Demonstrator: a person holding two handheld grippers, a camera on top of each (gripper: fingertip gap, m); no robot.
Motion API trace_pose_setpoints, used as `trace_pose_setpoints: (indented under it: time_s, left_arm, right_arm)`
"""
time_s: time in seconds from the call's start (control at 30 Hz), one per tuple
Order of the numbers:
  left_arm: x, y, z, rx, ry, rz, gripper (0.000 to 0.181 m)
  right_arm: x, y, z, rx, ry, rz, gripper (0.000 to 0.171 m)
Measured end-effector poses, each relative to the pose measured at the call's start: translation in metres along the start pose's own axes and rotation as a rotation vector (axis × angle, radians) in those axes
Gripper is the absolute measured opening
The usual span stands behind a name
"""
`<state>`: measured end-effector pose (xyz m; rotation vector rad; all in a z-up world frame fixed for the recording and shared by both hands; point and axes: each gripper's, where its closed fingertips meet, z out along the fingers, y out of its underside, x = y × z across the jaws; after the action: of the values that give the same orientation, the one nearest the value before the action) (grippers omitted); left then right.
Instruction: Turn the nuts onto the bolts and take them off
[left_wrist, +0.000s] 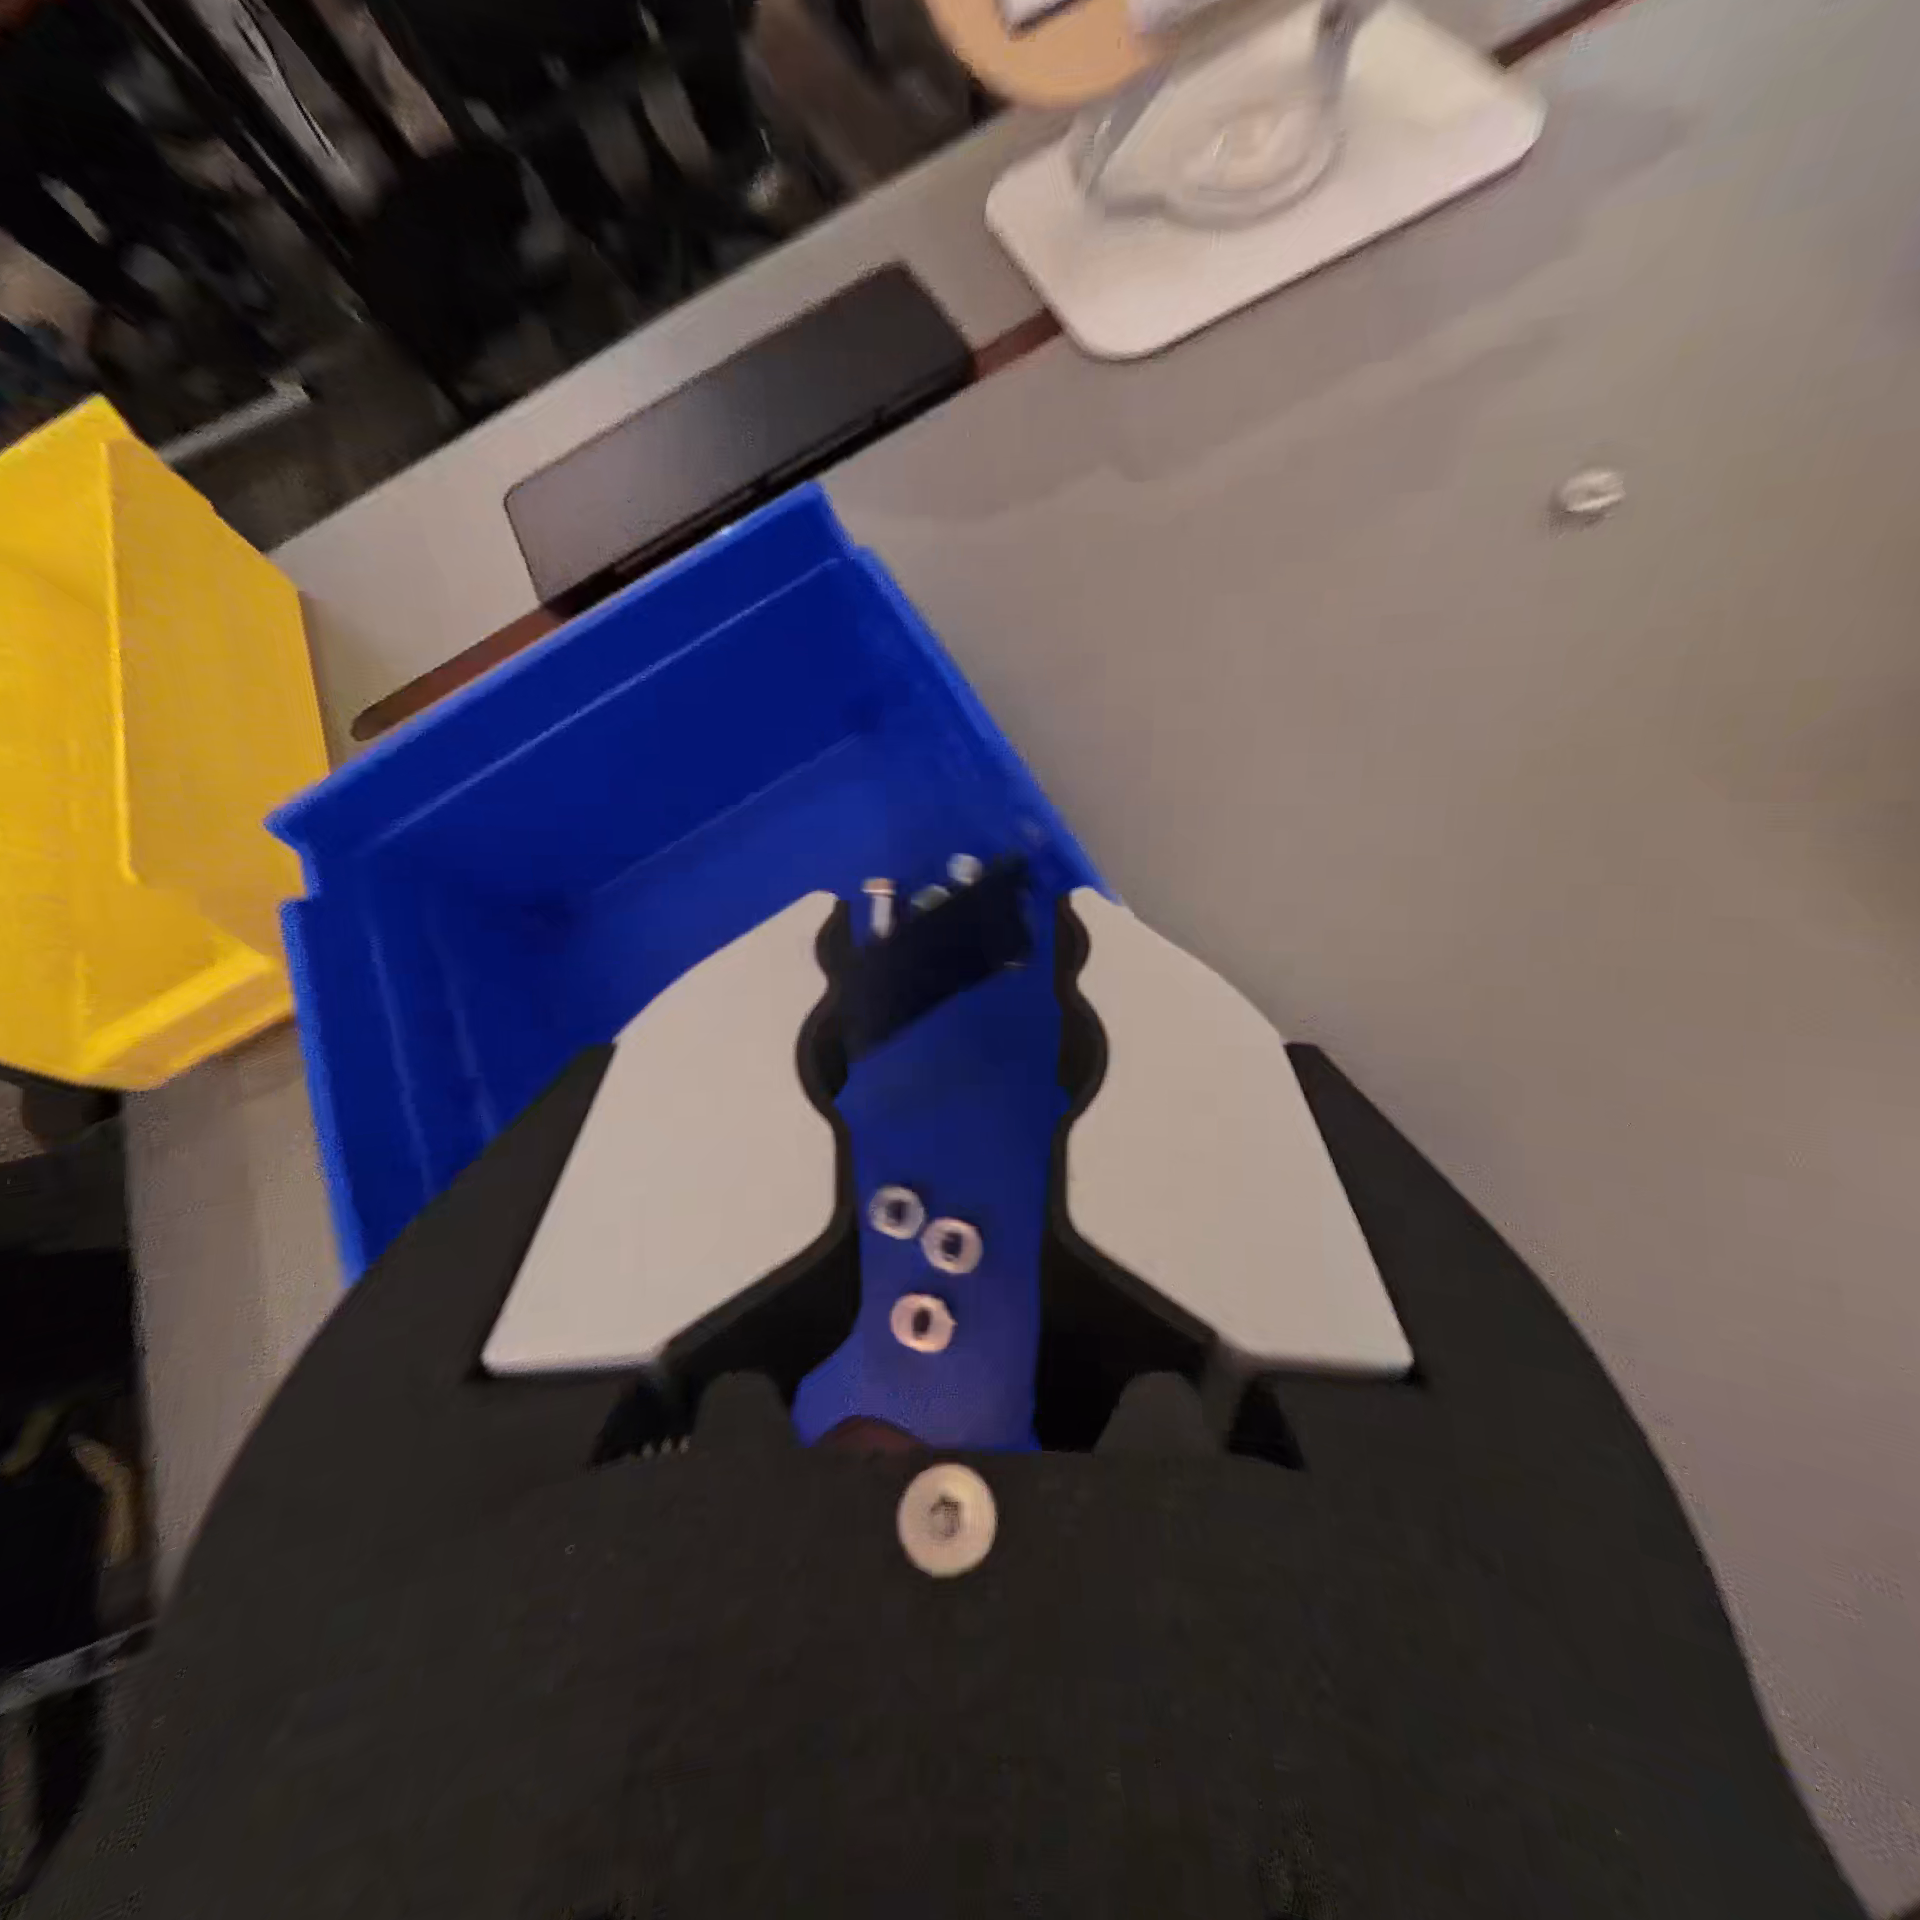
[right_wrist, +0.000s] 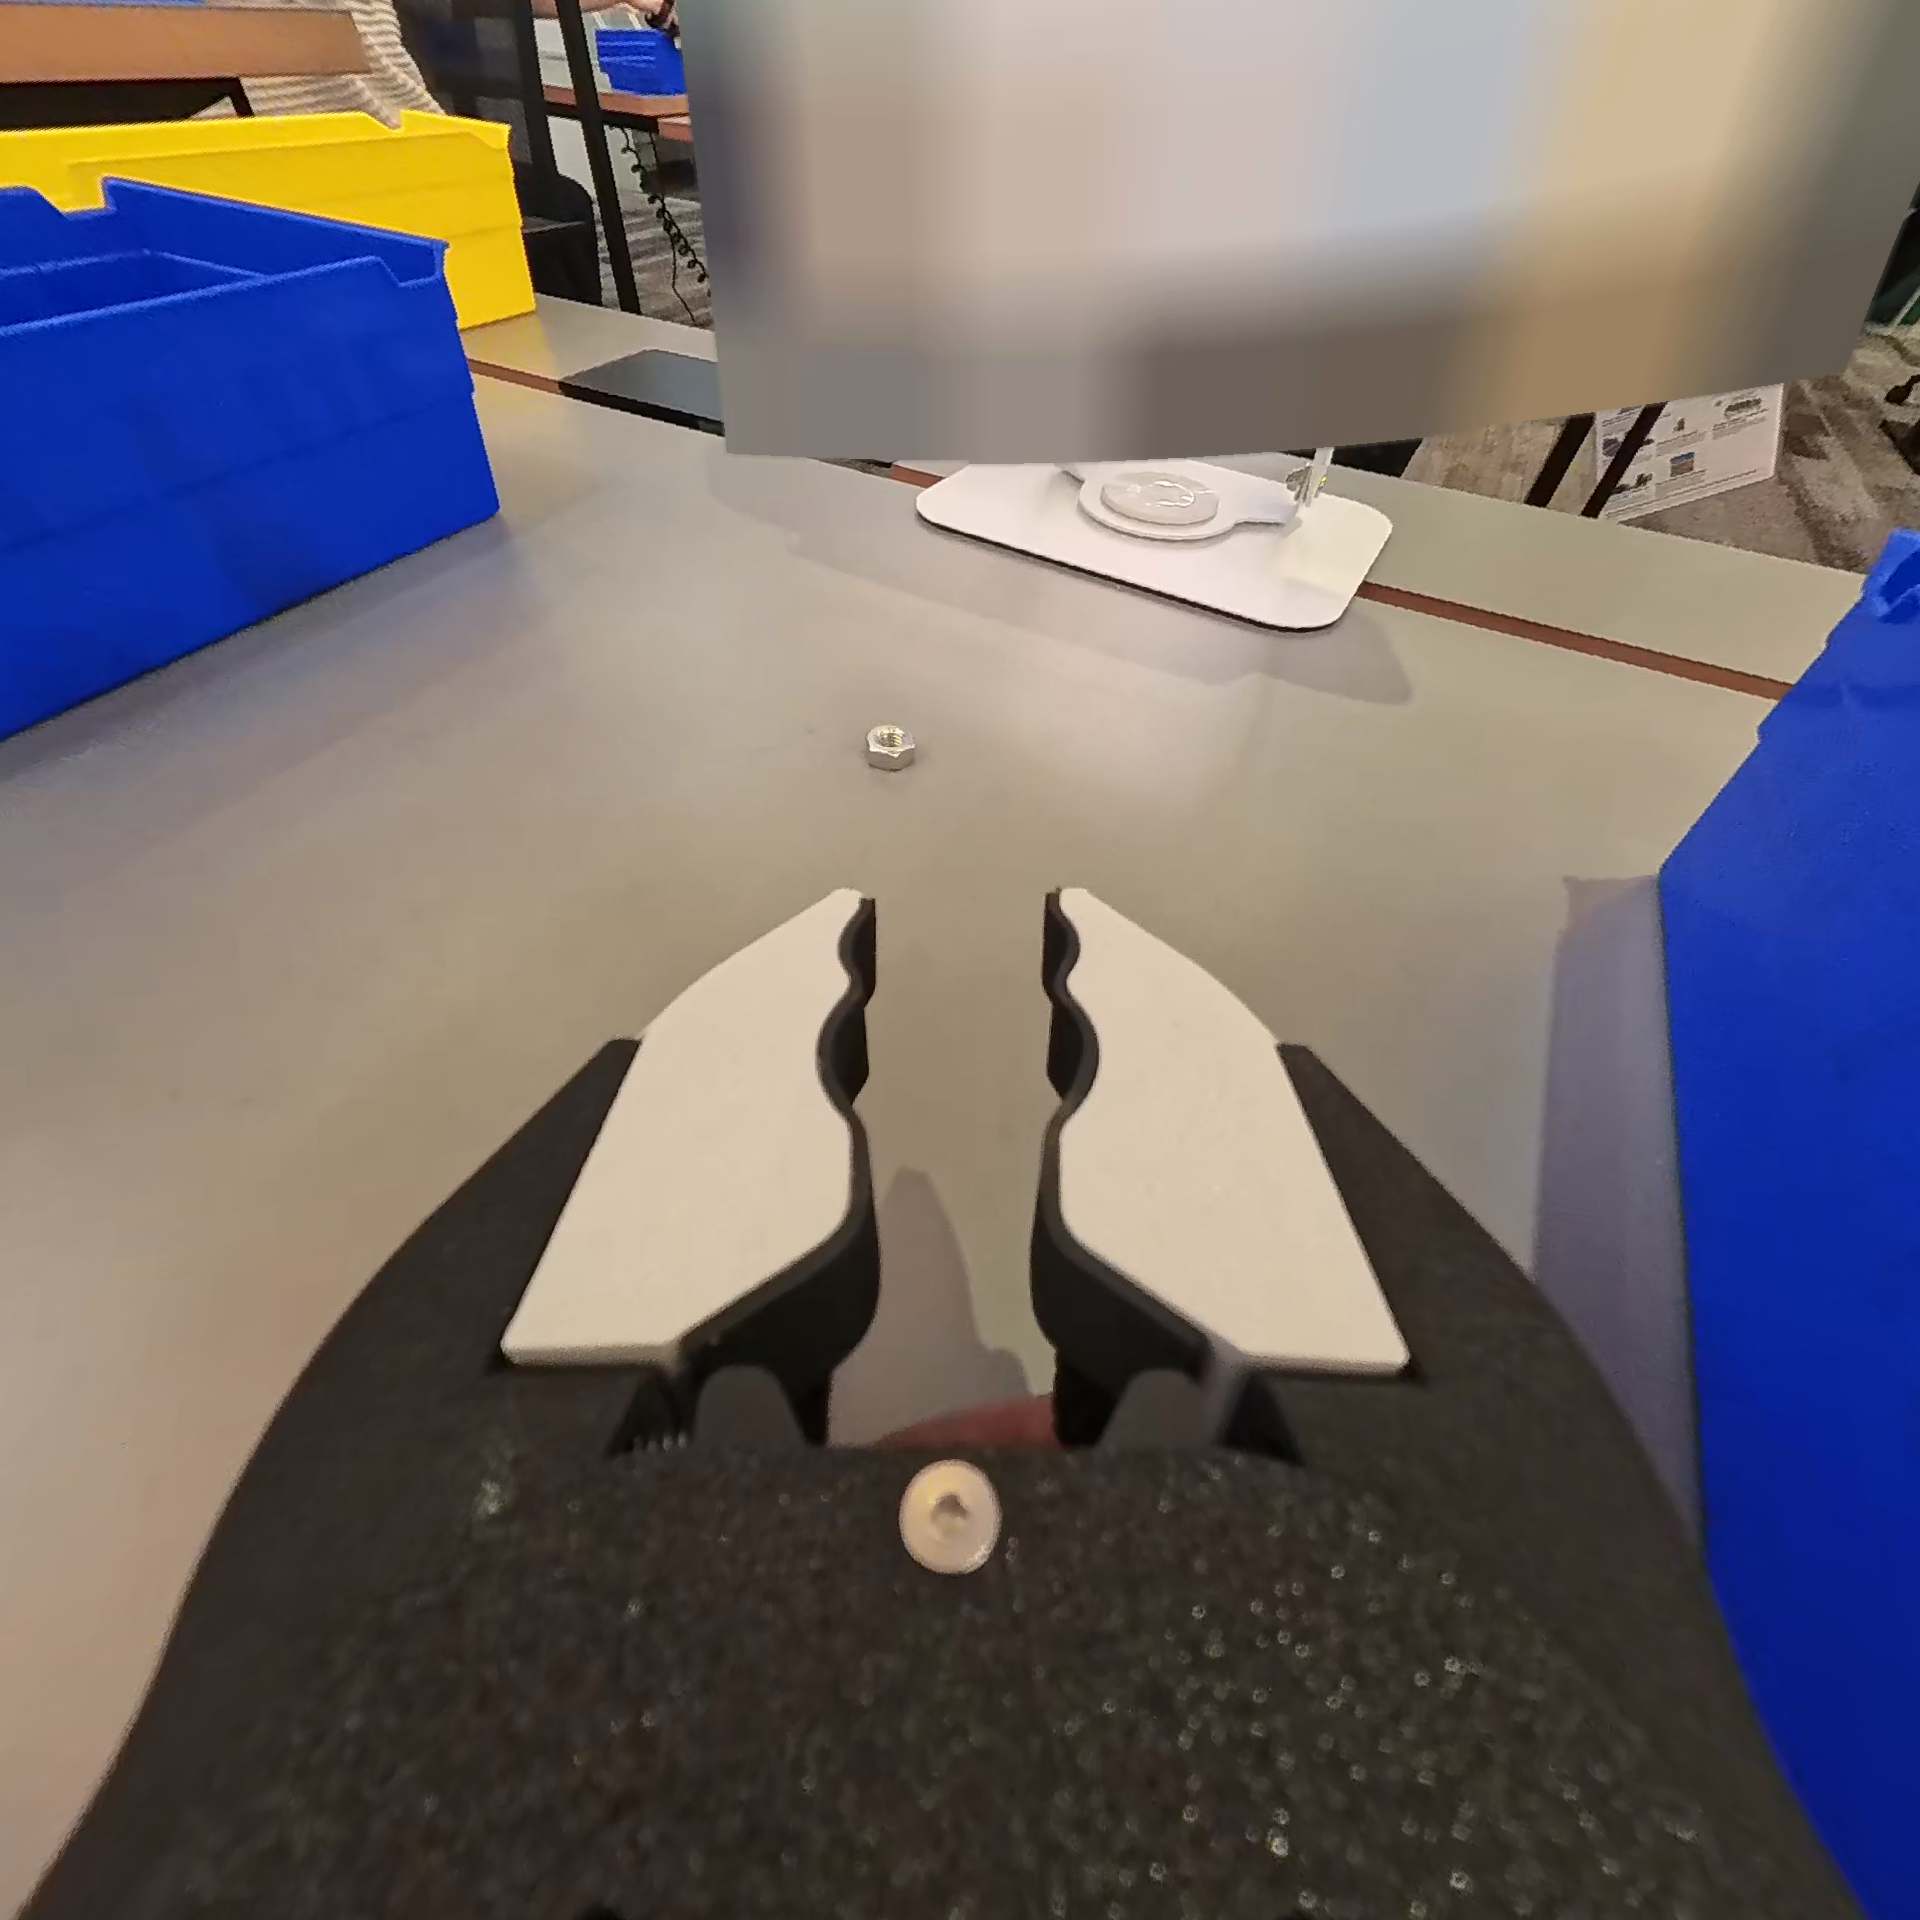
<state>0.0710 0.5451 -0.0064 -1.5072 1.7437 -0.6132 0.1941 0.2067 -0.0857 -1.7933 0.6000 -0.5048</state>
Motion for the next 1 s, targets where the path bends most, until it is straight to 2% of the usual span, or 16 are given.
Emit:
trace_pose_setpoints:
  time_s: [0.07,0.17,0.23,0.4,0.63,0.7,0.77,1.0]
  left_arm:
    - [-0.029,-0.001,0.036,-0.167,0.045,0.045,0.037]
    - [-0.035,0.015,0.085,-0.423,0.216,0.017,0.038]
    - [-0.044,0.030,0.110,-0.555,0.207,0.041,0.036]
    - [-0.035,0.060,0.133,-0.772,0.288,0.076,0.034]
    - [-0.035,0.083,0.136,-0.945,0.332,0.087,0.034]
    - [-0.033,0.088,0.139,-0.968,0.352,0.073,0.030]
    - [-0.030,0.090,0.143,-0.971,0.372,0.053,0.020]
    - [-0.040,0.085,0.146,-0.904,0.321,0.097,0.019]
  right_arm:
    - [0.001,0.000,0.000,0.004,0.000,0.008,0.030]
    - [0.002,-0.001,-0.001,0.007,0.000,0.022,0.030]
    - [0.003,-0.001,-0.001,0.009,-0.001,0.031,0.030]
    - [0.003,-0.001,-0.001,0.014,-0.016,0.048,0.029]
    - [0.002,-0.002,-0.002,0.017,-0.038,0.057,0.029]
    - [0.002,-0.001,-0.001,0.012,-0.044,0.060,0.030]
    - [0.001,-0.001,-0.001,0.012,-0.046,0.059,0.030]
    - [0.001,-0.002,-0.002,0.020,-0.046,0.062,0.029]
